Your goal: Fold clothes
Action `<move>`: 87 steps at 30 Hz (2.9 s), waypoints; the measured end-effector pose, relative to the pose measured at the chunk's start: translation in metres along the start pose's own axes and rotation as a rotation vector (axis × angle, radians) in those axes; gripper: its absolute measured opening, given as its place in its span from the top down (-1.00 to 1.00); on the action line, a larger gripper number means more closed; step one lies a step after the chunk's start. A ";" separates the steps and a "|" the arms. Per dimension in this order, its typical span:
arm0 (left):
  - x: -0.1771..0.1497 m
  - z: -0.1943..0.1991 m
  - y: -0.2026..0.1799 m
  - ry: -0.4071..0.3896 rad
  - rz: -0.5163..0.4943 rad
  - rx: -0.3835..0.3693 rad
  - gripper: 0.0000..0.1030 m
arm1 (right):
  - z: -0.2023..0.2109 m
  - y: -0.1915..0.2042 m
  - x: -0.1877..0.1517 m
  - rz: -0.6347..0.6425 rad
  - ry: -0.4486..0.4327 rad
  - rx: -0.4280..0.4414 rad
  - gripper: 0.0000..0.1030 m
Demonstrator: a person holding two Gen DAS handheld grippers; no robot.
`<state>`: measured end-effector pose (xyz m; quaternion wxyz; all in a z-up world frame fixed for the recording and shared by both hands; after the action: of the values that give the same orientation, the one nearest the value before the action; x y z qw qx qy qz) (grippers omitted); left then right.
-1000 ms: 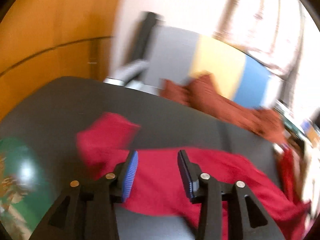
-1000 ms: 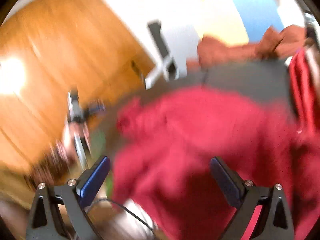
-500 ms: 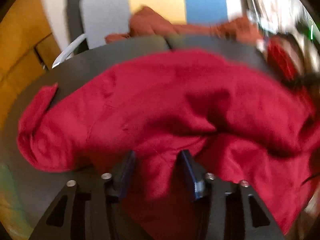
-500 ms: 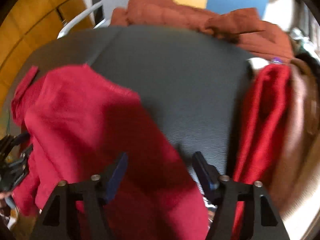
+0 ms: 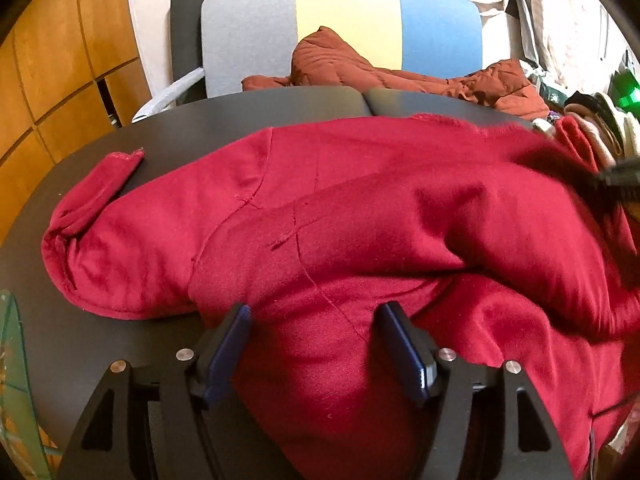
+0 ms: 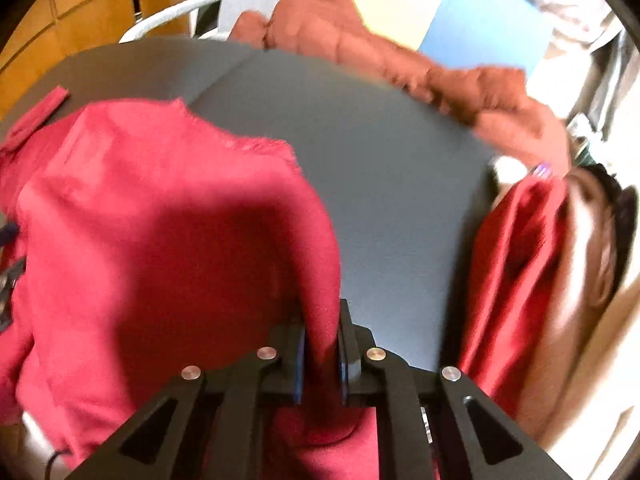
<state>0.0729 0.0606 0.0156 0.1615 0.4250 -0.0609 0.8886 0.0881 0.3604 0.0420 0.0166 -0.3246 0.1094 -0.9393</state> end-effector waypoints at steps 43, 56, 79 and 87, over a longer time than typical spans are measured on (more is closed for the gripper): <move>0.086 -0.119 0.099 0.049 -0.102 0.225 -1.00 | 0.007 0.120 -0.044 -0.286 -0.303 0.144 0.18; 0.086 -0.018 0.028 -0.016 0.051 0.053 -0.36 | -0.019 0.100 -0.033 -0.321 -0.323 0.183 0.12; -0.013 -0.010 0.064 -0.079 0.063 0.039 -0.76 | -0.007 0.090 -0.048 -0.243 -0.290 0.180 0.02; -0.019 -0.006 0.063 -0.088 0.056 0.034 -0.76 | 0.031 0.101 -0.065 -0.304 -0.308 0.136 -0.11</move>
<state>0.0581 -0.0021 -0.0012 0.1266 0.4645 -0.0646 0.8741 0.1542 0.2629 0.0045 -0.0867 -0.4753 -0.0080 -0.8755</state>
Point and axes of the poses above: each gripper's, at about its wrist camera, not at the fingertips, and z roughly against the way its jaws point, y to its left, x to its top, the point moved 2 cm from there along -z, roughly the way its jaws point, and after that the axes turned 14 degrees about -y, right-handed, at the moved point
